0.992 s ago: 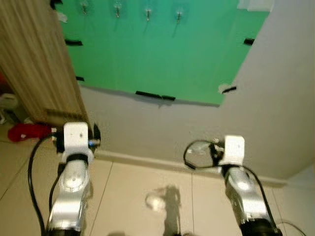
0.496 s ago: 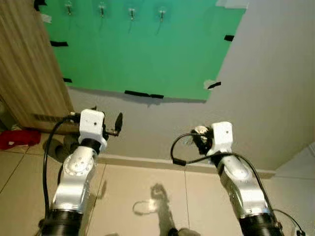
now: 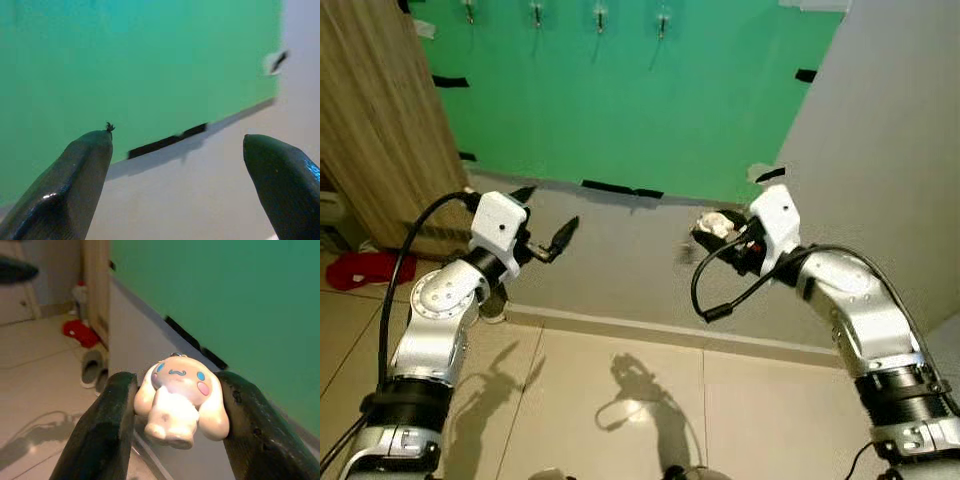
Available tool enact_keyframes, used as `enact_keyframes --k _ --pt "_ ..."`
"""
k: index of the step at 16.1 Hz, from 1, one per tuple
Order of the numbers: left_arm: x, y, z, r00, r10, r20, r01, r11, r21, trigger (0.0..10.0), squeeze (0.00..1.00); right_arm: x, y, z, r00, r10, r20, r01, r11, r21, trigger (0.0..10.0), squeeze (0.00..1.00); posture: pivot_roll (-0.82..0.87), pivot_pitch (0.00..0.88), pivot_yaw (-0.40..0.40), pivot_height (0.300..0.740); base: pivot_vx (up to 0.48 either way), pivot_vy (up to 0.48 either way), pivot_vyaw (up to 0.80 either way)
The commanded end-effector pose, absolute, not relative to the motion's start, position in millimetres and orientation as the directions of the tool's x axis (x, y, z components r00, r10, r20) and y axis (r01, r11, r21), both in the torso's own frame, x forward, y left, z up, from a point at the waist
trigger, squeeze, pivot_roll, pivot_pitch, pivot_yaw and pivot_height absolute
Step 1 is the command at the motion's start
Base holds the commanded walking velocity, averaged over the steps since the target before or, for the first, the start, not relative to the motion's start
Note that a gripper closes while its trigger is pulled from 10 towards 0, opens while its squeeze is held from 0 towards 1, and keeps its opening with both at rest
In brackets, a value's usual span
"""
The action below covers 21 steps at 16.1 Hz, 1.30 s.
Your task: Hang keys on a hook
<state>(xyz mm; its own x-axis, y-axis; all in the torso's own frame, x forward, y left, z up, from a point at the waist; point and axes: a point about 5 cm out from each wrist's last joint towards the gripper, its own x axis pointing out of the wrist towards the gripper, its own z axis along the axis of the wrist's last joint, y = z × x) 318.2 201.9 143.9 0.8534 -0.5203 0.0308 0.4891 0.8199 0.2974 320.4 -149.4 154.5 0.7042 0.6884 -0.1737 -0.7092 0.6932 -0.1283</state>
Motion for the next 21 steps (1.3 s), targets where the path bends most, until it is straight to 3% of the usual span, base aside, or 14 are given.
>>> enact_keyframes --k 1,7,12,16,18,21 --pt "324 196 155 0.803 -0.595 0.04 0.559 0.774 0.297 10.0 0.0 322 -149 164 0.647 0.742 -0.174 -0.762 0.637 -0.116 10.0 0.0 -0.01 0.017 -0.049 0.74 0.0 0.0 0.0" --pt "333 164 174 0.601 -0.799 0.013 0.747 0.567 0.348 10.0 0.0 333 -135 194 0.528 0.828 -0.19 -0.846 0.491 -0.21 10.0 0.0 -0.02 0.005 -0.053 0.74 0.0 0.0 0.0" --pt "340 153 183 0.538 -0.843 0.009 0.786 0.506 0.355 10.0 0.0 344 -127 218 0.479 0.862 -0.167 -0.864 0.429 -0.264 10.0 0.0 -0.03 0.0 -0.065 0.74 0.0 0.0 0.0" --pt "341 152 184 0.53 -0.848 0.008 0.792 0.499 0.353 10.0 0.0 352 -125 217 0.502 0.85 -0.159 -0.853 0.456 -0.255 10.0 0.0 -0.01 0.0 -0.089 0.74 0.0 0.0 0.0" --pt "341 151 184 0.523 -0.852 0.009 0.797 0.493 0.349 10.0 0.0 356 -126 211 0.551 0.826 -0.114 -0.829 0.528 -0.181 10.0 0.0 0.0 0.0 -0.09 0.74 0.0 0.0 0.0" --pt "338 150 181 0.497 -0.868 -0.011 0.818 0.464 0.339 10.0 0.0 351 -116 189 0.57 0.817 -0.081 -0.821 0.566 -0.067 10.0 0.0 -0.01 0.0 -0.081 0.74 0.0 0.0 0.0"
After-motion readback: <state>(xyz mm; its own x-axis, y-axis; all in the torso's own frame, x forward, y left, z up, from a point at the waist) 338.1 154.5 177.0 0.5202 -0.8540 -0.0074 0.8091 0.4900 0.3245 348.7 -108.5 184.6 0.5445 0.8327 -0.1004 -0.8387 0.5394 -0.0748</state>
